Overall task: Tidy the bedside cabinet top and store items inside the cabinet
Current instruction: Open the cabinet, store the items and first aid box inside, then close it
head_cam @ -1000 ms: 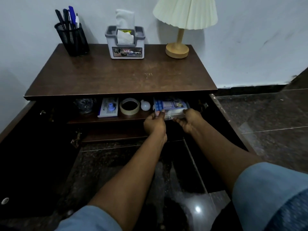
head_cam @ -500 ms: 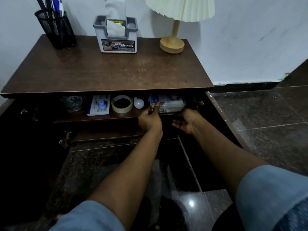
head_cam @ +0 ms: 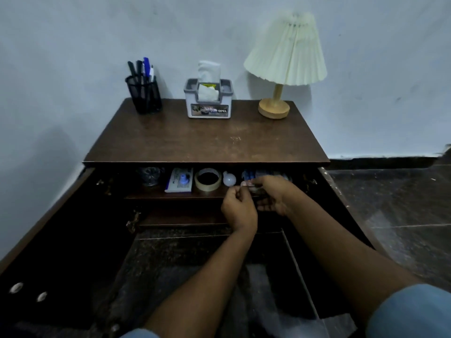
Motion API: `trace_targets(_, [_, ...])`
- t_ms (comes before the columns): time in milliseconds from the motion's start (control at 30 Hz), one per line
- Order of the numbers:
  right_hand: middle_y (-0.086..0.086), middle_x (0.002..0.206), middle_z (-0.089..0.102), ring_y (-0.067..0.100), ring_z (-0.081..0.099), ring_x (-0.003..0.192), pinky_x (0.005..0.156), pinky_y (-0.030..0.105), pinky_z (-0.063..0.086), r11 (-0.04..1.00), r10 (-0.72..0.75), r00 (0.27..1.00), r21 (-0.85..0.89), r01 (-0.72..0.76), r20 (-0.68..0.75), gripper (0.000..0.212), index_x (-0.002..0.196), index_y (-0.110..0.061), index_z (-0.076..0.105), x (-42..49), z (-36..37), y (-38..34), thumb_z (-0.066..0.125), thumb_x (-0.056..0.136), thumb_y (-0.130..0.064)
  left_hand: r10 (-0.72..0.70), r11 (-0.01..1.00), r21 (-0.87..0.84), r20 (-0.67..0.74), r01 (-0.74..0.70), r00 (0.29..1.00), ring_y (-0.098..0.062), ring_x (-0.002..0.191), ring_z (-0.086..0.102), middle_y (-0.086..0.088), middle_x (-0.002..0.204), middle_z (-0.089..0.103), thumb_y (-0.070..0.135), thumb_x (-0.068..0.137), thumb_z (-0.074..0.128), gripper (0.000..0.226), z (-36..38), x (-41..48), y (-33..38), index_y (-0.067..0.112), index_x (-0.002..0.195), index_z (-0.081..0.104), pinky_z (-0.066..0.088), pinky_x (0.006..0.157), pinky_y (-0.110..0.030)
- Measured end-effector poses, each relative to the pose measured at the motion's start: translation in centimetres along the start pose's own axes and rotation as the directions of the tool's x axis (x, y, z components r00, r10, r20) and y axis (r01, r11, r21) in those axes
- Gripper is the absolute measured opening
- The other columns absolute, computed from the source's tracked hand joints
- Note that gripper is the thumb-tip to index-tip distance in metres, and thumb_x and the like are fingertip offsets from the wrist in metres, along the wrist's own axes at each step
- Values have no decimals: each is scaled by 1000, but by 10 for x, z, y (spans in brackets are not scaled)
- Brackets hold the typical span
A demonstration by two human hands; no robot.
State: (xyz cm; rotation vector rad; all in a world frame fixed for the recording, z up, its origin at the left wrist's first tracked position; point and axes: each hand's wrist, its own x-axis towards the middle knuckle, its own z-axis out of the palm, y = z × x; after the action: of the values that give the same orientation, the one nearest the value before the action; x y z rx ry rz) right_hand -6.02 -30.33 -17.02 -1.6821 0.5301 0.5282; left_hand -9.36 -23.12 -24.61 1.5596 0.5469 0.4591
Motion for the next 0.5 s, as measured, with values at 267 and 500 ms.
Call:
trace_targets(267, [8,86,61,22,52,72,62,33,45,923,-225,963,-284,260,147,20,92,-17,67,-44,45,-35,62,93,-36,273,940,212,8,-268,962,-8,46,43,4,48,42,47,104,47,57,-110,29,54,18,55,39,25,44,-25])
trace_targets(500, [7,89,63,19,55,70,56,29,44,734,-342,830,-426,529,441,22,115,-18,65,-81,92,-52,60,97,-30,532,688,568,30,-452,846,-20,57,52,2,58,44,44,103,45,53,-225,83,124,18,58,34,37,54,-37])
